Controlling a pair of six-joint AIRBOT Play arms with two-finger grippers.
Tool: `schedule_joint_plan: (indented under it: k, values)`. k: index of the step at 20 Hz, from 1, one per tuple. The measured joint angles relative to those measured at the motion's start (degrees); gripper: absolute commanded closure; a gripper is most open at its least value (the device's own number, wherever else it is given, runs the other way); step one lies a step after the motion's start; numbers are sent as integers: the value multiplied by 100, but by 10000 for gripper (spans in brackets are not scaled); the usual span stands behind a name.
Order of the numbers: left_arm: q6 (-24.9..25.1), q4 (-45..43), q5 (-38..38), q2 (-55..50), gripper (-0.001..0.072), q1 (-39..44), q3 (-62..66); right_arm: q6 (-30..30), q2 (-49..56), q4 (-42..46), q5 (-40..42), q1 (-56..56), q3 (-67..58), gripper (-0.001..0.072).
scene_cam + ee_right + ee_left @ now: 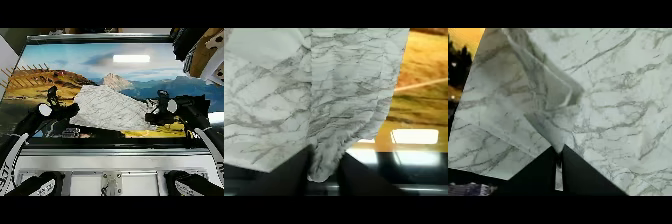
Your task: Fold the clothes and pants, and hang the long-sleeved shirts on hangers.
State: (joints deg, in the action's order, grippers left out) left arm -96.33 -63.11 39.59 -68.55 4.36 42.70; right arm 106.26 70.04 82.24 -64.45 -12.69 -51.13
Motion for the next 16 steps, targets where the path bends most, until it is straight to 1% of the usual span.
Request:
schedule_joint_plan:
  k: [1,3,7,8,9,10,11,14,16]
  values:
    - [0,11,26,15,168,-28,-22,11,-35,-98,28,-2,17,26]
    - [2,11,205,118,174,-118,74,-35,-181,-284,28,96,-70,26]
    - [17,9,564,723,175,-356,435,-553,-828,-538,-216,841,-442,25]
    - [17,9,632,916,209,-380,479,-697,-966,-566,-286,1123,-483,25]
    - [15,9,678,1104,403,-380,492,-872,-1062,-645,-374,1438,-494,7]
    - [15,9,713,1307,626,-345,479,-1095,-1121,-791,-463,1792,-455,7]
    - [15,9,734,1495,701,-275,433,-1325,-1134,-1001,-525,2124,-369,7]
    - [-7,11,658,1980,701,127,149,-2142,-890,-1906,-551,3025,114,6]
    - [-118,13,518,2208,701,481,-85,-2662,-529,-2474,-358,3390,457,6]
